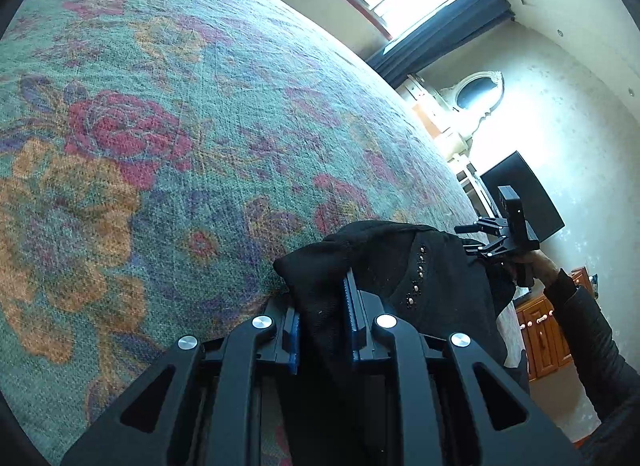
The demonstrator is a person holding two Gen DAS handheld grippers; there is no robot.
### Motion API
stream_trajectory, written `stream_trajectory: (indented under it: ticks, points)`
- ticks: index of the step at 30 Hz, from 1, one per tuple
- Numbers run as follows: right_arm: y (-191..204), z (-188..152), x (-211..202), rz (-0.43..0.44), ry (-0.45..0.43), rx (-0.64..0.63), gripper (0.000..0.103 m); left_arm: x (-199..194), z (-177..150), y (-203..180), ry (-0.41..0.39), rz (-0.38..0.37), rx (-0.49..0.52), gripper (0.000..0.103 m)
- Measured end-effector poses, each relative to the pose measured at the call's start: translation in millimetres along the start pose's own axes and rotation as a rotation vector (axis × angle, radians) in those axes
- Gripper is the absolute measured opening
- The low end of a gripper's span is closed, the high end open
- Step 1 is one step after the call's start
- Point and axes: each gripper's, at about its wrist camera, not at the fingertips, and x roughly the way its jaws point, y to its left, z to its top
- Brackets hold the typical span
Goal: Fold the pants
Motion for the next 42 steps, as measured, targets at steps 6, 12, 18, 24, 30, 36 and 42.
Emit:
stream_trajectory:
  ticks: [6, 12, 18, 24, 30, 36, 42]
  points:
    - [31, -13, -29, -0.111, -0.095, -0.067, 0.007, -1, 4, -13, 0.013, 0.068, 0.046, 0.019]
    - [57, -54, -97, -0.210, -0.325, -0.056, 0.007, -17, -1, -37, -0.058, 0.056, 0.099, 0.016]
    - [109, -126, -164, -0.300, -0.520, -0.058, 0.007, -75, -10, -70, -0.203, -0.093, 0.134, 0.015]
    - [186, -241, -190, -0.347, -0.612, -0.045, 0.007, -153, -60, -93, -0.292, -0.195, 0.130, 0.015]
    - [273, -330, -141, -0.443, -0.565, -0.120, 0.000, -178, -147, -91, -0.205, -0.150, -0.019, 0.015]
    - [310, -363, -82, -0.395, -0.461, -0.178, 0.000, -157, -169, -107, -0.156, -0.172, -0.241, 0.048]
    - [282, -358, -116, -0.179, -0.551, 0.099, 0.034, -114, -107, -141, -0.090, -0.116, -0.130, 0.068]
